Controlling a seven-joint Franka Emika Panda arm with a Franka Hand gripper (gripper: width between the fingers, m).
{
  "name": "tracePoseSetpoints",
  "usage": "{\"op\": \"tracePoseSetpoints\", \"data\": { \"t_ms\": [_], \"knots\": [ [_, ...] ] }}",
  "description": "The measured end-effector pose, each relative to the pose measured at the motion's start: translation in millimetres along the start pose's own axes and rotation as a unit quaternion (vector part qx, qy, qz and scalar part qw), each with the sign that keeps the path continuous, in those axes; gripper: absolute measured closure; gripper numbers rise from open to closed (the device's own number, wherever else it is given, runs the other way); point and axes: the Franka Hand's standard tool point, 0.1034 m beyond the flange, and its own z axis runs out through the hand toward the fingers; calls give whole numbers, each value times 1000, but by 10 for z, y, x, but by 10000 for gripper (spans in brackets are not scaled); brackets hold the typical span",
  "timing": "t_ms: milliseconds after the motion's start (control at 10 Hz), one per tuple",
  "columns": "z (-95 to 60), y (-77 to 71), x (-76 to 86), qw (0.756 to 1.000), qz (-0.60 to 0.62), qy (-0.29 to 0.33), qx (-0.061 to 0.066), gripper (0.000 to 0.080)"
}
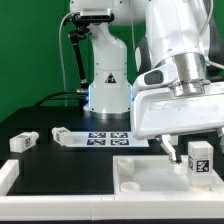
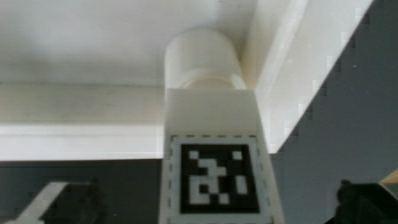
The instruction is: Assemble square table
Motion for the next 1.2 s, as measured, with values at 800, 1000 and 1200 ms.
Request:
{"op": "tracePoseSetpoints", "data": {
  "t_ms": [800,1000,1200],
  "knots": [
    [-1,52,181,974,24,-227,9,150],
    [12,52,117,966,33,-256,10,150],
    [15,46,122,966,47,-255,6,162]
  ]
}}
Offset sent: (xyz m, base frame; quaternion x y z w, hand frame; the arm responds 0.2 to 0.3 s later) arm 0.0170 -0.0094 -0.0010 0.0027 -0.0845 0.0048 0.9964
